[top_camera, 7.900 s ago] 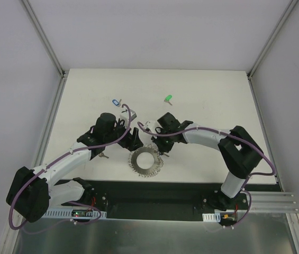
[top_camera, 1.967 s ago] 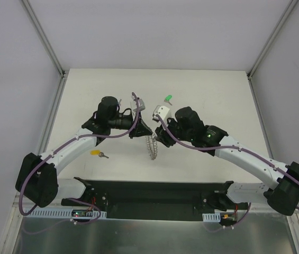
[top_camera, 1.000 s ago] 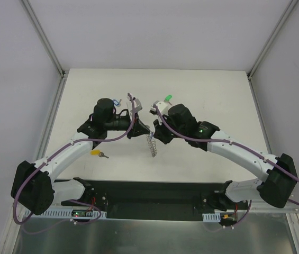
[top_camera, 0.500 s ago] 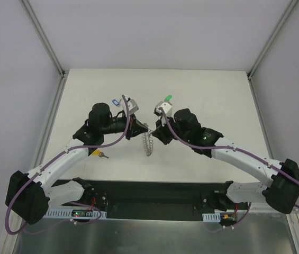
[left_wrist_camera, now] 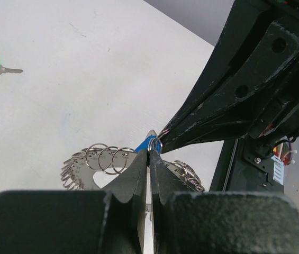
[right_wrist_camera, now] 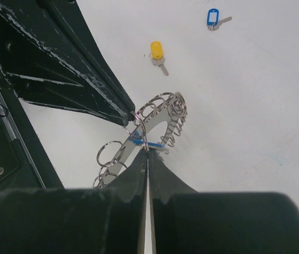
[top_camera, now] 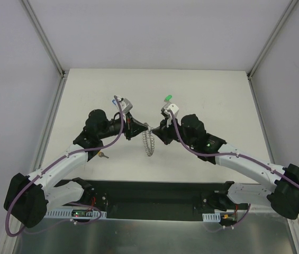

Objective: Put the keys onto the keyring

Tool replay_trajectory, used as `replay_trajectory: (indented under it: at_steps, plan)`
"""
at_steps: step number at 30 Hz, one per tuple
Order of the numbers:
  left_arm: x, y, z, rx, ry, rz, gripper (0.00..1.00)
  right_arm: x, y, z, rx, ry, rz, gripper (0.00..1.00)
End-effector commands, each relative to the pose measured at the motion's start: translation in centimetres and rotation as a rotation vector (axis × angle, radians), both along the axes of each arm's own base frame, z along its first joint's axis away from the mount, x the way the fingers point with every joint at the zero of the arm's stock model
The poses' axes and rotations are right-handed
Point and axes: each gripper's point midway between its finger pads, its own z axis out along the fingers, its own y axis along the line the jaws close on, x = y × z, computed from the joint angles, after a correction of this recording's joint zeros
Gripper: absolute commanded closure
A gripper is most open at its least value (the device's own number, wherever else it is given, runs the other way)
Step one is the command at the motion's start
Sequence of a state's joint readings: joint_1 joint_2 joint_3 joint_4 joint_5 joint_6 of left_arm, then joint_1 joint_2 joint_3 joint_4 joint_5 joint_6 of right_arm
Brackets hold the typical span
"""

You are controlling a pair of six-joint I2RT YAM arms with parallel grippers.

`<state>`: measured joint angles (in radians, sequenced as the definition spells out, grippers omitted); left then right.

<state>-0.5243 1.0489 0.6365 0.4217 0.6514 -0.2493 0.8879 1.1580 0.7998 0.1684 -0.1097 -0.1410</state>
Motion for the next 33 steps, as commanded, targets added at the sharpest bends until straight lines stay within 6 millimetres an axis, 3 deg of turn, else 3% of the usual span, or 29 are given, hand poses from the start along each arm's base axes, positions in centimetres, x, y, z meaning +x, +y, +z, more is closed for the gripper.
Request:
replay_trajectory:
  at_steps: [1, 3, 4, 6, 11, 12, 23, 33]
  plan:
    - [0.5, 0.2, 1.9, -0.061, -0.047, 0.043, 1.00, 0.7, -0.1, 3.9, 0.095, -0.066, -0.028, 0.91]
    - [0.7, 0.3, 2.1, -0.036, -0.081, 0.043, 1.00, 0.4, -0.3, 3.7, 0.065, -0.059, -0.018, 0.73]
    - [0.5, 0.4, 1.5, -0.009, -0.065, 0.038, 1.00, 0.0, -0.7, 2.8, 0.024, -0.035, -0.011, 0.66]
    - [0.7, 0.5, 1.8, 0.025, -0.106, 0.025, 1.00, -0.1, -1.2, 3.2, -0.008, -0.042, -0.008, 0.57]
    - [0.3, 0.5, 1.3, 0.087, -0.128, -0.018, 1.00, -0.4, -2.3, 3.2, -0.096, 0.008, 0.002, 0.49]
    - [0.3, 0.5, 1.3, 0.094, -0.130, -0.023, 1.00, -0.1, -2.2, 4.2, -0.088, 0.001, 0.002, 0.48]
    - [-0.2, 0.2, 1.6, 0.119, -0.144, -0.080, 1.00, 0.4, 0.9, 3.2, -0.152, 0.166, 0.104, 0.49]
    - [-0.7, 0.1, 1.6, 0.114, -0.137, -0.111, 1.00, 0.6, 2.1, 1.7, -0.162, 0.221, 0.133, 0.70]
